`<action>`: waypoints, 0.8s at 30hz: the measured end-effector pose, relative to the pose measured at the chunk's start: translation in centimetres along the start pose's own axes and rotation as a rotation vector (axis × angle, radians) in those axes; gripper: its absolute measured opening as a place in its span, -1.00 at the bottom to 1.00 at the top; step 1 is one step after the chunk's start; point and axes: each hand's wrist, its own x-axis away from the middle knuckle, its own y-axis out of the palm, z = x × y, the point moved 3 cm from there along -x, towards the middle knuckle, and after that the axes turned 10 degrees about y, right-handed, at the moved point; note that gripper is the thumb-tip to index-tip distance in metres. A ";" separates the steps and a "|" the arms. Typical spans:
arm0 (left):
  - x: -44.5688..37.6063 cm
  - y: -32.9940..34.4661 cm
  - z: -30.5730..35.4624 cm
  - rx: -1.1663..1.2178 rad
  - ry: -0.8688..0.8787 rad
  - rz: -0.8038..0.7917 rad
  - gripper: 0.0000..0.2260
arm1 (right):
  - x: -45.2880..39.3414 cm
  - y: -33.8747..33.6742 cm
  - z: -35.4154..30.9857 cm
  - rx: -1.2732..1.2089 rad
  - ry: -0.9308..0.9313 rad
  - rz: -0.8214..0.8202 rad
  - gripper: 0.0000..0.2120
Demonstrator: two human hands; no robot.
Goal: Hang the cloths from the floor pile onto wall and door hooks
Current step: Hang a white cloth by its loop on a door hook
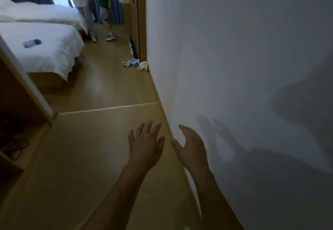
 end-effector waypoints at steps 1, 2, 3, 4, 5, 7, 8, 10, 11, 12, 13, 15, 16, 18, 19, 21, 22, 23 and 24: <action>-1.0 0.1 -0.4 -0.003 -0.024 0.005 -0.54 | -1.5 0.3 -0.2 0.007 -0.013 -0.016 -0.44; -2.0 0.1 -0.7 -0.006 -0.045 0.008 -0.54 | -3.0 0.7 -0.4 0.011 -0.026 -0.030 -0.44; -2.9 0.2 -1.2 -0.007 -0.065 0.011 -0.54 | -4.3 1.1 -0.7 0.015 -0.040 -0.045 -0.44; -3.7 0.2 -1.7 -0.009 -0.087 0.015 -0.54 | -5.4 1.5 -1.1 0.019 -0.053 -0.061 -0.44; -4.5 0.2 -2.3 -0.013 -0.111 0.018 -0.54 | -6.5 2.0 -1.4 0.022 -0.066 -0.078 -0.44; -6.2 0.3 -3.5 -0.019 -0.153 0.022 -0.54 | -8.8 3.1 -2.2 0.028 -0.090 -0.105 -0.45; -7.1 0.4 -4.3 -0.019 -0.169 0.022 -0.54 | -10.0 3.6 -2.5 0.030 -0.099 -0.113 -0.45; -9.1 0.7 -5.7 -0.016 -0.190 0.023 -0.54 | -12.4 4.8 -3.3 0.041 -0.113 -0.126 -0.46; -10.2 0.9 -6.5 -0.014 -0.198 0.022 -0.54 | -13.7 5.5 -3.8 0.049 -0.118 -0.133 -0.45; -11.3 1.1 -7.4 -0.009 -0.203 0.019 -0.53 | -15.1 6.2 -4.2 0.058 -0.122 -0.141 -0.45; -12.6 1.3 -8.3 -0.001 -0.206 0.015 -0.53 | -16.5 7.1 -4.8 0.066 -0.123 -0.147 -0.45; -15.5 1.5 -10.4 0.007 -0.205 0.008 -0.53 | -19.5 8.7 -6.1 0.084 -0.125 -0.157 -0.45; -17.0 1.6 -11.5 0.008 -0.201 0.008 -0.53 | -21.1 9.5 -6.9 0.093 -0.128 -0.160 -0.44; -20.5 1.4 -13.9 0.008 -0.191 0.012 -0.53 | -24.3 11.0 -8.8 0.106 -0.119 -0.156 -0.44; -22.4 1.1 -15.1 0.005 -0.188 0.012 -0.53 | -26.0 11.6 -9.9 0.106 -0.105 -0.151 -0.44; -26.2 0.4 -17.7 -0.004 -0.174 0.014 -0.53 | -29.4 12.6 -12.2 0.086 -0.078 -0.137 -0.44; -28.1 -0.1 -18.9 -0.004 -0.163 0.015 -0.53 | -31.1 13.2 -13.4 0.077 -0.072 -0.131 -0.44; -29.8 -0.5 -20.1 -0.002 -0.150 0.014 -0.53 | -32.7 13.7 -14.7 0.069 -0.069 -0.127 -0.44; -31.6 -1.0 -21.2 -0.002 -0.136 0.012 -0.53 | -34.3 14.3 -16.0 0.061 -0.066 -0.122 -0.45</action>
